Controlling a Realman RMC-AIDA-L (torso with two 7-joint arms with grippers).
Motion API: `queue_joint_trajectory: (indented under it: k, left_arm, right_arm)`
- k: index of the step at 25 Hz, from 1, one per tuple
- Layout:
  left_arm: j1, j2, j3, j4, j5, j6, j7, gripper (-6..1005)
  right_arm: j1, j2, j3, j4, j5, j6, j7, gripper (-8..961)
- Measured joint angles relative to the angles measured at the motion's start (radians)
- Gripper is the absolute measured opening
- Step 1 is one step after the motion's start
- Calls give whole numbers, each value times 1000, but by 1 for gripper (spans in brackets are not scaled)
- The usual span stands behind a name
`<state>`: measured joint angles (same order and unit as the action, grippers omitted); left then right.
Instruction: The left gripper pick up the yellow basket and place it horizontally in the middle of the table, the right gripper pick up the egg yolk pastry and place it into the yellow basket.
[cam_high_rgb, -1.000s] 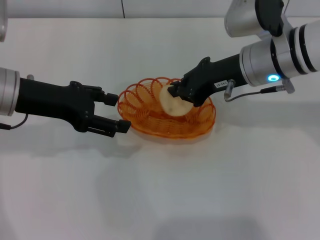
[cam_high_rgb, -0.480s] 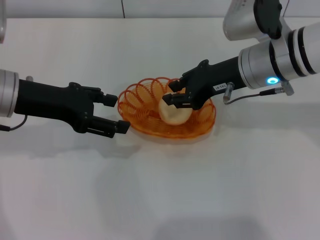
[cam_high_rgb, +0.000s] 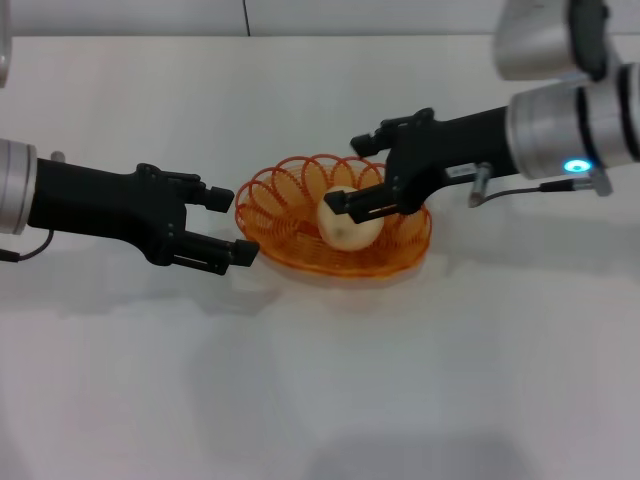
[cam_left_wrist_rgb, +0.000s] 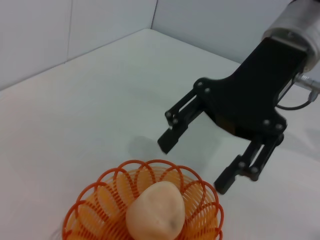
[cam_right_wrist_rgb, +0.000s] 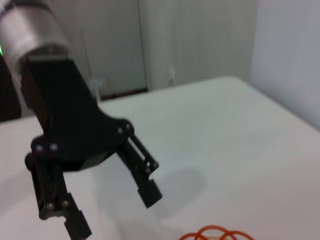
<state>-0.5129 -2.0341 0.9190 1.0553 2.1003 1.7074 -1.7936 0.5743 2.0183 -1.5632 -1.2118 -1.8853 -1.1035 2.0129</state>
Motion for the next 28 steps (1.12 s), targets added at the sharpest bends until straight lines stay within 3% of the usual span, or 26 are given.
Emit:
queue_joint_trajectory:
  k: [3,5,11,18,28]
  left_arm:
    - [2,0,0,0,0,3,2,847]
    - [5,1,0,0,0,4,4,847]
    - [20,2,0,0,-3,5,27,847]
    - [37,3,0,0,-4,11,70,847]
    - [44,5,-15,-27,-4,20,133,847]
  right_arm:
    - [-54,-3,32,-19,52,-15,-46,579]
    - [-89,-3,69,-20,74,-54,-72,783]
    - [-174,-4,158,-24,88,-165,-108,867]
    - [-258,-6,182,-46,116,-202,-177,861]
    - [-265,-7,221,-39,121,-265,-199,857]
